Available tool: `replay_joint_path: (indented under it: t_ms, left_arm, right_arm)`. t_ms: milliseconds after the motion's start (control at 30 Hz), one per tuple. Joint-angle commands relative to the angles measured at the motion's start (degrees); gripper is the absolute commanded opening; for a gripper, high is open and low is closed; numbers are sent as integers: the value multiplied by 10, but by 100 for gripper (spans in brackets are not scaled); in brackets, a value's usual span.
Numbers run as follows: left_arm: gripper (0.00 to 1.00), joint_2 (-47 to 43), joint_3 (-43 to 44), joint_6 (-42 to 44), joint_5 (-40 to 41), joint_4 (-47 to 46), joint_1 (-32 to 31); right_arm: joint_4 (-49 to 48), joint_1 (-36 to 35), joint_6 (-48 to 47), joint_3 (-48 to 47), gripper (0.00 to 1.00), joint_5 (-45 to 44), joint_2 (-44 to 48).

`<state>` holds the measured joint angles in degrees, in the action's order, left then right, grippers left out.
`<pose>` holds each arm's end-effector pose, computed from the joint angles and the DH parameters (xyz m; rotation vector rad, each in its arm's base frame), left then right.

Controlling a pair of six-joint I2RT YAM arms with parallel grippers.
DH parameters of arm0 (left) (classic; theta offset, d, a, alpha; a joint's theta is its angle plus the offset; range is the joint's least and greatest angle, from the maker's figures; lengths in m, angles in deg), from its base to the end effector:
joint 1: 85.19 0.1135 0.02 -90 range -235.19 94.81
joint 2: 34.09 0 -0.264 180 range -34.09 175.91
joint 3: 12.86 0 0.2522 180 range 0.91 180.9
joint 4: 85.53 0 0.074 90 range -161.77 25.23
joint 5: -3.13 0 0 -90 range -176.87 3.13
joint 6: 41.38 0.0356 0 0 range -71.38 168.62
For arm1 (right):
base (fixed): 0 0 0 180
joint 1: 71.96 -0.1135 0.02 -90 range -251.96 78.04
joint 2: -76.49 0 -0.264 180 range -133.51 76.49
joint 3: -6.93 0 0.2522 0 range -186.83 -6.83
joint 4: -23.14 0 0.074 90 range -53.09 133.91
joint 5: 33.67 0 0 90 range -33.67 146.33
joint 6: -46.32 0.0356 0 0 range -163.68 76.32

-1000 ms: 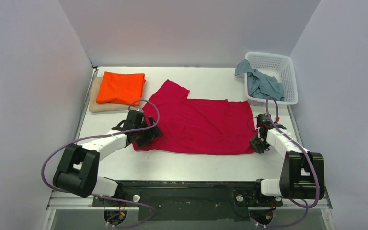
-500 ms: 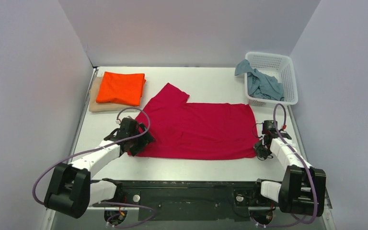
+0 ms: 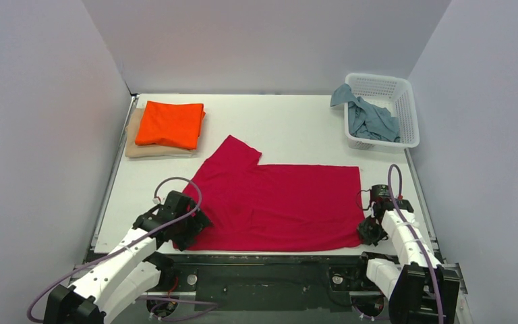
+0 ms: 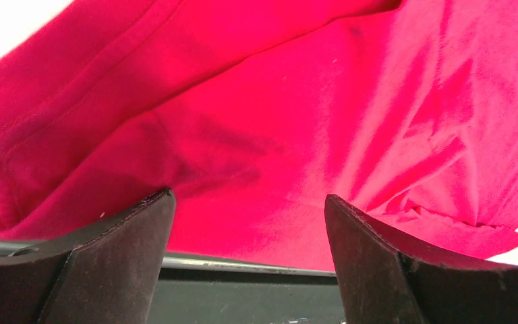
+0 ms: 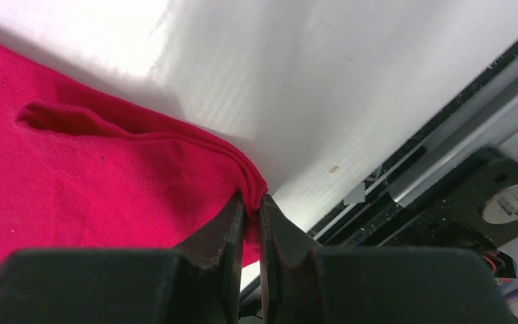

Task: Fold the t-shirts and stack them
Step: Fold the flattened tshirt in 1/3 of the way, then grab the side of the flattened tshirt furthest away from the robot with both arms

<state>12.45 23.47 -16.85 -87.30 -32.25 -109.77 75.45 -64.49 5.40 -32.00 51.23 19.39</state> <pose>0.1231 -0.0566 0.1623 -0.9694 2.6073 -0.4709 0.1511 -0.0230 0.1533 1.3411 2.4482 0.0543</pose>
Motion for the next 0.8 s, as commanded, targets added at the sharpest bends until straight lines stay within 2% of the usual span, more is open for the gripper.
replay_joint_path:
  t_ms: [0, 33, 67, 133, 233, 333, 367, 433, 500, 633, 767]
  left_arm:
    - [92, -40, -3, -64, 43, 113, -34]
    - [92, -45, 2, -65, 49, 124, -37]
    - [92, -55, 5, -61, 51, 126, -37]
    - [93, -66, 23, -45, 58, 118, -38]
    - [93, -65, 84, -19, 76, 94, -38]
    - [93, -33, 155, 38, 94, 50, -37]
    - [93, -9, 190, 70, 104, 37, -37]
    - [93, 44, 243, 117, 109, -8, -30]
    - [93, 115, 303, 166, 92, -50, -14]
    - [93, 287, 438, 249, 50, -110, 22]
    - [93, 466, 601, 330, 52, -106, 37]
  right_arm:
    - [70, 3, 5, 12, 12, -3, 21]
    - [71, 3, 7, 10, 15, -4, 30]
    - [77, 2, 8, 5, 22, -7, 35]
    - [90, 3, 9, -10, 31, -25, 57]
    - [111, 2, -3, -65, 44, -36, 87]
    - [112, 2, -20, -128, 70, -56, 99]
    - [102, 2, -25, -156, 87, -59, 101]
    - [79, 3, -51, -196, 94, -71, 92]
    - [46, 2, -76, -231, 95, -69, 65]
    - [-54, -13, -122, -273, 96, 5, -30]
    - [-93, -58, -154, -328, 96, -65, -136]
